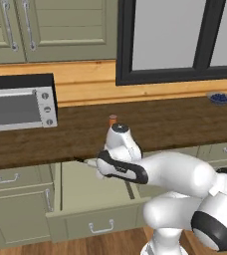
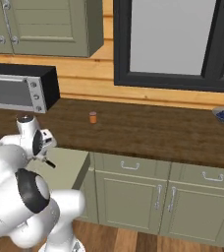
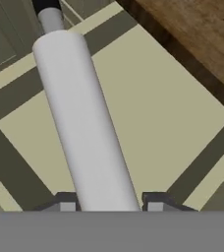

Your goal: Pick the rolling pin from the drawer and place it on the counter.

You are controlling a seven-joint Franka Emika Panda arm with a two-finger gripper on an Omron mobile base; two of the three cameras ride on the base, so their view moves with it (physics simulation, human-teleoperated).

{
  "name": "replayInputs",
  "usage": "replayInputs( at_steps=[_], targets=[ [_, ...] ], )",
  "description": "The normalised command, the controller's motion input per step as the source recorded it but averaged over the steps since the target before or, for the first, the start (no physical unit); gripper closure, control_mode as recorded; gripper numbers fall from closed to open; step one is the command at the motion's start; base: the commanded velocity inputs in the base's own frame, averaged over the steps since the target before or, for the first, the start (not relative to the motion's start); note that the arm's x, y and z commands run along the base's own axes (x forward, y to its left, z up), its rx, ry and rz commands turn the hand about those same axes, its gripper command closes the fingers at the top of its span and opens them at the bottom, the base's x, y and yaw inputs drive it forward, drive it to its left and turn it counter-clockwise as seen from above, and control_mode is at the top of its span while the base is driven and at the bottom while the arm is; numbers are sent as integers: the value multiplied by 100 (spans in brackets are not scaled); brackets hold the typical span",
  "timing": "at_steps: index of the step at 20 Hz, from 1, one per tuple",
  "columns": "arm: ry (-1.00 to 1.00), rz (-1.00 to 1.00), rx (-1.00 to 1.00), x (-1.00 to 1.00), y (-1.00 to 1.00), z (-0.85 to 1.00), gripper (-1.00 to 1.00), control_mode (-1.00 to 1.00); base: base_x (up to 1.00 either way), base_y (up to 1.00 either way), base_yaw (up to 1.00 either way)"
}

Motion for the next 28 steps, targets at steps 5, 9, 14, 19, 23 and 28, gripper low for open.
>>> replayInputs(
  at_steps=[5,9,14,19,23,28],
  targets=[
    [11,0,-4,35,-9,94,100,-100,0,0,0],
    [17,-1,0,88,-42,39,100,-100,0,0,0],
    [7,-1,0,96,-28,-5,100,-100,0,0,0],
    [0,0,-2,76,3,-36,100,-100,0,0,0],
    [0,0,-2,77,2,-54,100,-100,0,0,0],
    [2,0,-1,75,1,-50,100,-100,0,0,0]
  ],
)
